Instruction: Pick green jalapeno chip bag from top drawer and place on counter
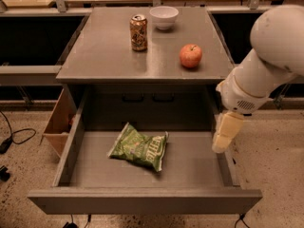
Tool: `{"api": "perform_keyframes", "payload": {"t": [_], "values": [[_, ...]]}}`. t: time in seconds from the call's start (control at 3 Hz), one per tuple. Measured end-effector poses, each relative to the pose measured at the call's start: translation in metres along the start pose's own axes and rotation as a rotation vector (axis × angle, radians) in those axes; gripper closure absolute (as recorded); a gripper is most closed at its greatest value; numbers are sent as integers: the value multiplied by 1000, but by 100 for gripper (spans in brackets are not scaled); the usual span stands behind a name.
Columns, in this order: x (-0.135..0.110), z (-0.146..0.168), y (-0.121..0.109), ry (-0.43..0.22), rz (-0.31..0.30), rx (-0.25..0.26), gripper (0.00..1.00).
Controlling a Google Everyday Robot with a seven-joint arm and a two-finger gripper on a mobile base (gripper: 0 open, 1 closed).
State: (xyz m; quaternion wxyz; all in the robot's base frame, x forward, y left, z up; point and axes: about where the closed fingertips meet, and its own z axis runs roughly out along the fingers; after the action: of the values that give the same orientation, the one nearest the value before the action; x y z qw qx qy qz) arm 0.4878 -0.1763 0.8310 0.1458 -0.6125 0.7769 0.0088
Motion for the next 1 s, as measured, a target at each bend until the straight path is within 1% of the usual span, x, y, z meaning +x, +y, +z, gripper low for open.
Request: {"api": "perform_keyframes", "payload": {"t": [0.33, 0.67, 1.0], "values": [[-14, 48, -1, 1, -16, -44, 0], [-14, 51, -1, 1, -16, -48, 0], [-20, 68, -4, -8, -17, -71, 0]]}}
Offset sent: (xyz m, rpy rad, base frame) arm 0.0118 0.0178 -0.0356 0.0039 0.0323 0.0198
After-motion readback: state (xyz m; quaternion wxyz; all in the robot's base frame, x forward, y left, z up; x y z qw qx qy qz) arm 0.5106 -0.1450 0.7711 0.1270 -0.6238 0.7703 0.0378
